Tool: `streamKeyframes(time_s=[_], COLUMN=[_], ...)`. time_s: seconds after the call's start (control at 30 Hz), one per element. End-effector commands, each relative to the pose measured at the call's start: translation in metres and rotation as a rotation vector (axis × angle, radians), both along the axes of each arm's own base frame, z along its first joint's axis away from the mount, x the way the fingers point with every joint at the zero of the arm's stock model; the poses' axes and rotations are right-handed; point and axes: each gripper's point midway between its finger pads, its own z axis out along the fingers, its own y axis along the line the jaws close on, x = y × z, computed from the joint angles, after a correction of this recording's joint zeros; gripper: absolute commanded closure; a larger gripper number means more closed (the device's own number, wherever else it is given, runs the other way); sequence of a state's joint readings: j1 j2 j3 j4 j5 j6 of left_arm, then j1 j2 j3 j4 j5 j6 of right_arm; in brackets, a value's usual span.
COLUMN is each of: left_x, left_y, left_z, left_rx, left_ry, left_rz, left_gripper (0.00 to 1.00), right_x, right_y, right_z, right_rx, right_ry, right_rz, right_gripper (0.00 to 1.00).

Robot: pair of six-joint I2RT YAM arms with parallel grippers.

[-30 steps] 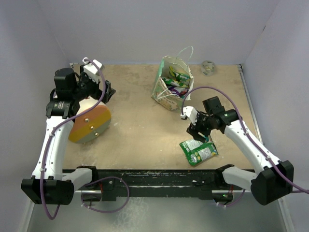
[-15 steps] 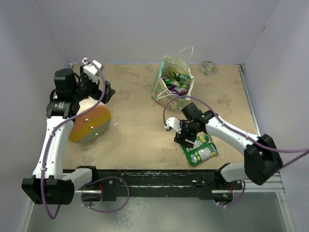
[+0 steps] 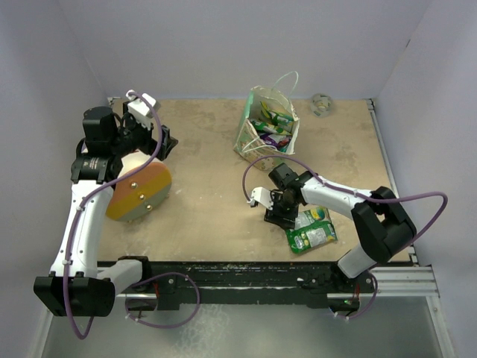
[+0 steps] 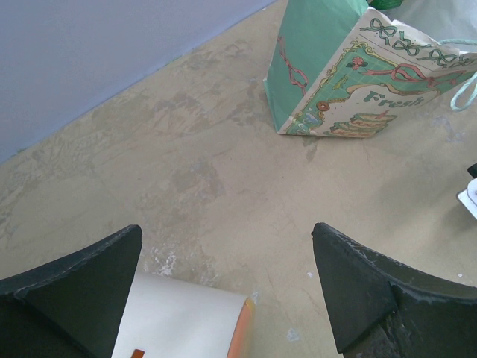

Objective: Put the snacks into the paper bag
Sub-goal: Pick up the snack from the center of the board.

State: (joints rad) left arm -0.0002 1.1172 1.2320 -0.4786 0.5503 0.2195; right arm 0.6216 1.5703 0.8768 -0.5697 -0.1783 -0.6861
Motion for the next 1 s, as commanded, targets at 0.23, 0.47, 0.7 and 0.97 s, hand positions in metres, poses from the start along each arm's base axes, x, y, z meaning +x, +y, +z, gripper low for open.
streamKeyframes(time_s=[0.23,0.47,0.7,0.97], left_x=[-0.002,-0.002,-0.003,-0.003], left_y=[-0.001,-0.001,-0.002,-0.003], left_z=[0.015,0.016,0.015,0.013], left_rx=[-0.014,-0.016,-0.016,-0.019], left_ry=[-0.061,-0.061,-0.060,-0.058], left_rz=[-0.015,-0.015,-0.020,-0.028], left_gripper=[0.01,0.01,0.01,0.01], right_x=[-0.012,-0.003,0.014,0.047], right_y=[-0.006,0.003,0.018,0.045], right_z=[-0.004,0.005,0.031,0.049], right_rx=[-0.017,0.037,0.130,0.220], right_ry=[0.041,-0.008,-0.095,-0.181], right_rz=[-0.012,-0.031,-0.040,-0.055], right_gripper=[0.68,1.00,1.00,1.00])
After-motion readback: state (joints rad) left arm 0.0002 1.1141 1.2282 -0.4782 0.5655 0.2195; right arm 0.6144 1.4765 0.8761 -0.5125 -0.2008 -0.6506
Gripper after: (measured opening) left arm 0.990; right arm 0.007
